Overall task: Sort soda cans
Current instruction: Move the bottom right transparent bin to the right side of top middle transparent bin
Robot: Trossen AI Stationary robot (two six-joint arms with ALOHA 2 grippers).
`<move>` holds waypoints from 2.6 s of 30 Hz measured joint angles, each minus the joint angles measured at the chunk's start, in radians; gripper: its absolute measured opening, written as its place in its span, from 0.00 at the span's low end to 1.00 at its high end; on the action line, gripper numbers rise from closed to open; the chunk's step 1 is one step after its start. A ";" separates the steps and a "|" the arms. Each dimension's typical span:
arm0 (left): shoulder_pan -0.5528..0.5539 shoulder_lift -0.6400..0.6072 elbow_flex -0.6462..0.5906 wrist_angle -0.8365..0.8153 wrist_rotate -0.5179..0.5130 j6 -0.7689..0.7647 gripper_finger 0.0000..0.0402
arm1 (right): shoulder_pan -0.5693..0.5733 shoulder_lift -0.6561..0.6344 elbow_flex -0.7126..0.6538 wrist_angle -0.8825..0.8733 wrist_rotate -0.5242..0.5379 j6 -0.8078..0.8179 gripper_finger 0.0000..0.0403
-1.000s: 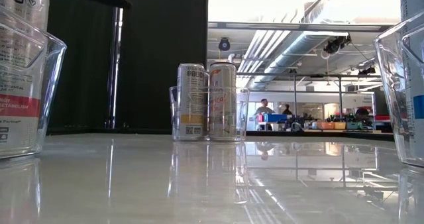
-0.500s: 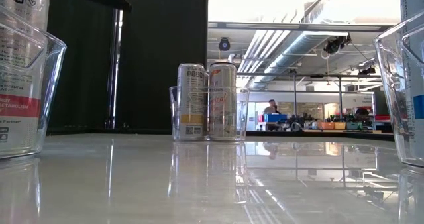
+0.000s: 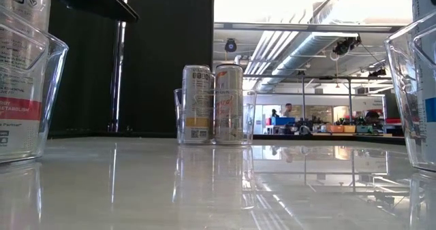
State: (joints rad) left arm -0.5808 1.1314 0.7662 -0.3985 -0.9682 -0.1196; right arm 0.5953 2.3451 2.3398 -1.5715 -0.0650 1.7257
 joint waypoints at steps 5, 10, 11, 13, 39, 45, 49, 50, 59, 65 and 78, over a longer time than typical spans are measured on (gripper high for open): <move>0.000 0.018 0.000 0.002 0.000 0.000 0.67 | 0.000 0.000 0.000 0.000 0.035 -0.087 0.76; 0.000 0.023 0.000 0.002 0.000 0.000 0.67 | -0.005 0.000 0.002 0.000 0.035 -0.231 0.76; 0.000 0.023 0.000 0.002 0.000 0.000 0.67 | -0.008 0.000 0.007 0.000 0.033 -0.253 0.76; 0.000 0.023 0.000 0.002 0.000 0.000 0.67 | -0.018 0.000 0.016 0.002 0.028 -0.286 0.76; 0.051 0.022 0.000 0.003 0.000 0.025 0.67 | -0.068 -0.015 0.016 0.001 -0.119 -0.505 0.76; 0.051 0.022 0.000 0.001 0.000 0.026 0.67 | -0.040 -0.090 0.016 0.001 -0.013 -0.396 0.76; 0.051 0.022 0.000 0.001 0.000 0.025 0.67 | -0.013 -0.102 0.016 0.001 0.019 -0.246 0.76; 0.051 0.022 0.000 0.001 0.000 0.020 0.67 | -0.009 -0.102 0.010 0.002 0.012 -0.189 0.76; 0.051 0.022 0.000 0.003 0.001 0.017 0.67 | 0.024 -0.102 -0.050 0.000 0.001 -0.013 0.69; 0.051 0.022 0.000 0.003 0.001 0.017 0.67 | 0.018 -0.102 -0.128 0.001 -0.038 -0.022 0.63; 0.051 0.022 0.000 0.002 0.001 0.010 0.67 | 0.009 -0.105 -0.228 0.043 -0.049 -0.021 0.62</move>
State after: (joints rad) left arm -0.5297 1.1538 0.7666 -0.3967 -0.9674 -0.1095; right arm 0.6039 2.2404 2.1113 -1.5284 -0.1144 1.7049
